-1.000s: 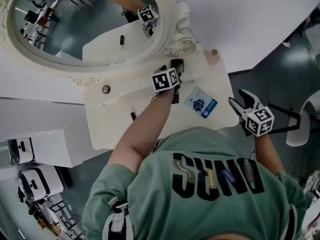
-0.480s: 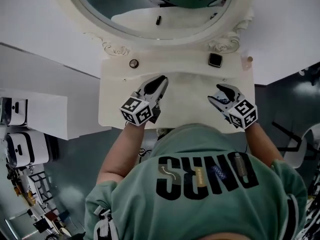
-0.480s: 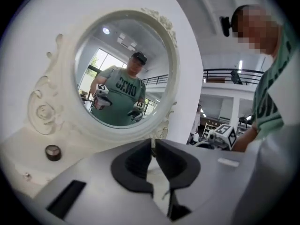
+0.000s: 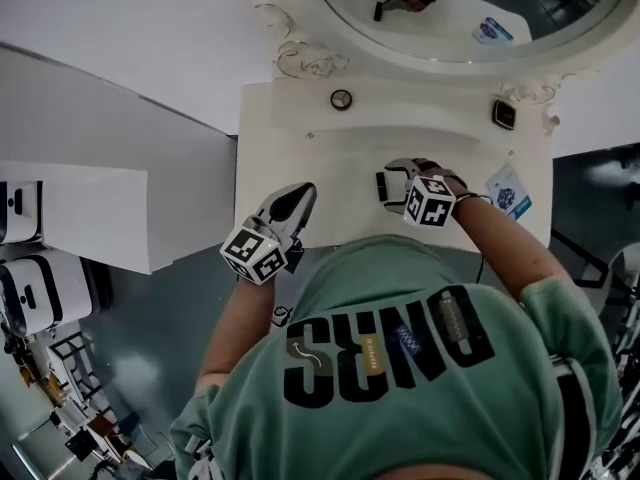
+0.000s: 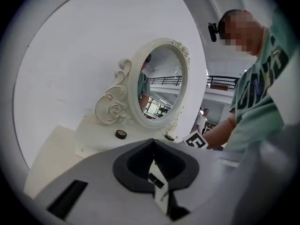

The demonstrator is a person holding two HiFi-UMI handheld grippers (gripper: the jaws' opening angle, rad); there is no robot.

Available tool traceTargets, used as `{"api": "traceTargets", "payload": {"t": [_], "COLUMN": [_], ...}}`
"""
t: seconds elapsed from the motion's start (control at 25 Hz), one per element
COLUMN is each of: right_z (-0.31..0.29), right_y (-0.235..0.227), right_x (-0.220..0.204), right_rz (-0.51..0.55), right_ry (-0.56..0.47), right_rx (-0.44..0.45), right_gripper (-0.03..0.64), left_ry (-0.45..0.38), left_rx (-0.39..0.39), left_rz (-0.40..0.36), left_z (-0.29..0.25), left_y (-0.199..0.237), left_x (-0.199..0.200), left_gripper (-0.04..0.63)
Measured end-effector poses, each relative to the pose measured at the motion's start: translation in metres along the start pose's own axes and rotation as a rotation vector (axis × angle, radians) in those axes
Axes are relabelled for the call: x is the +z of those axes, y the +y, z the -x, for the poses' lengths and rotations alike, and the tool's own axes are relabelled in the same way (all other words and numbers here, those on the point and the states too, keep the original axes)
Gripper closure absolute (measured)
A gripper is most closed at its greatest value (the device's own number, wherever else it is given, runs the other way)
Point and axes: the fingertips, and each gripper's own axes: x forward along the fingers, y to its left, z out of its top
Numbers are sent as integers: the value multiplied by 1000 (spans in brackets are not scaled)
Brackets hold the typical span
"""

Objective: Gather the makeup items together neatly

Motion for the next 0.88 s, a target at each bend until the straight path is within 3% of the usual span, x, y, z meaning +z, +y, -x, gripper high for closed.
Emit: {"api": "traceTargets", "payload": {"t": [0.2,0.48,0.6,0.72,0.88], "right_z": [-58,-60,-38,4,33], "right_y": [-3,-1,-24,-86,-158], "right_x": [-16,-20,8,36,50], "right_rz": [65,42,2,-38,-48], "right_ry": [203,257,186,121,138], "right_rx": [54,107,48,-79,-178], "right_gripper": [255,279,279,279,279], "left_ry": [30,15,11,0,-7], "left_rx": [-28,-49,-52,-64,-68], "left_rz": [-3,29,40,35,34], "left_z": [40,65,74,72,71], "left_y": [36,56,58,60,62], "left_x": [-5,-8,-5,0,7], "left_gripper": [586,586,586,586,586]}}
